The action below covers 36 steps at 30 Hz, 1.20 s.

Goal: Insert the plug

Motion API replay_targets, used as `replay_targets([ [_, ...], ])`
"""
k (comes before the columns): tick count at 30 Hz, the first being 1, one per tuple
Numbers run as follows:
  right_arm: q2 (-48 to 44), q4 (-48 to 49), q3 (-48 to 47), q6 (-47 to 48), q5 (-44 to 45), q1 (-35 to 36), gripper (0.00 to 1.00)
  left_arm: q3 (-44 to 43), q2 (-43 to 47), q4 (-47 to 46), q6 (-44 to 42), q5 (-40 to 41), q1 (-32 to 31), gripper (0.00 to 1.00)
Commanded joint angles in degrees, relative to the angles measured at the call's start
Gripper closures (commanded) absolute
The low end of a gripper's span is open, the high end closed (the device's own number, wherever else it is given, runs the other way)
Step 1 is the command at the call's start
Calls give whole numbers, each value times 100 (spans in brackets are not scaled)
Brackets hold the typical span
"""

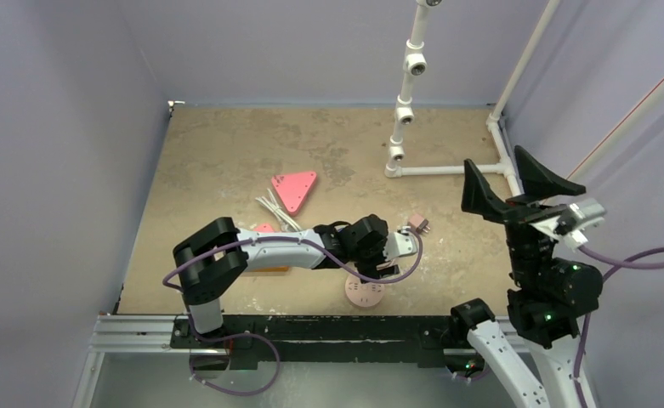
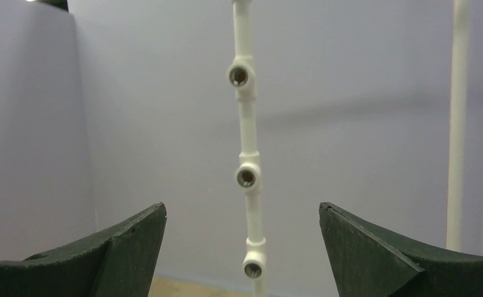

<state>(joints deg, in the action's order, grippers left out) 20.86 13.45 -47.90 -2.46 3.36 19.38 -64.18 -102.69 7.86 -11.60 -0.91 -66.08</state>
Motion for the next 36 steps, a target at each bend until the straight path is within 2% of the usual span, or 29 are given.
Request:
replay_targets([
  [1, 73, -354, -42, 196, -489, -28, 3, -64, -52, -201, -151, 25, -29, 21],
  [4, -13, -180, 88, 211, -529, -27, 2, -185, -123, -150, -18, -142, -32, 22],
  [11, 57, 161, 218, 65, -486, -26, 1, -861, -434, 107, 509, -386, -102, 15],
  [17, 102, 160, 241, 646, -108, -24, 1, -802, -560, 47, 434, -588, -279, 8],
  [22, 98, 149, 166, 894, 186, -26, 1, -828, -779, 305, 195, -820, -299, 8],
  [30, 70, 162, 163, 779, 60, -28, 1, -508, -624, 330, -554, -930, -584, 13],
  [36, 106, 194, 118, 756, 4, -28, 1, -224, -564, 384, -1199, -800, -616, 28],
])
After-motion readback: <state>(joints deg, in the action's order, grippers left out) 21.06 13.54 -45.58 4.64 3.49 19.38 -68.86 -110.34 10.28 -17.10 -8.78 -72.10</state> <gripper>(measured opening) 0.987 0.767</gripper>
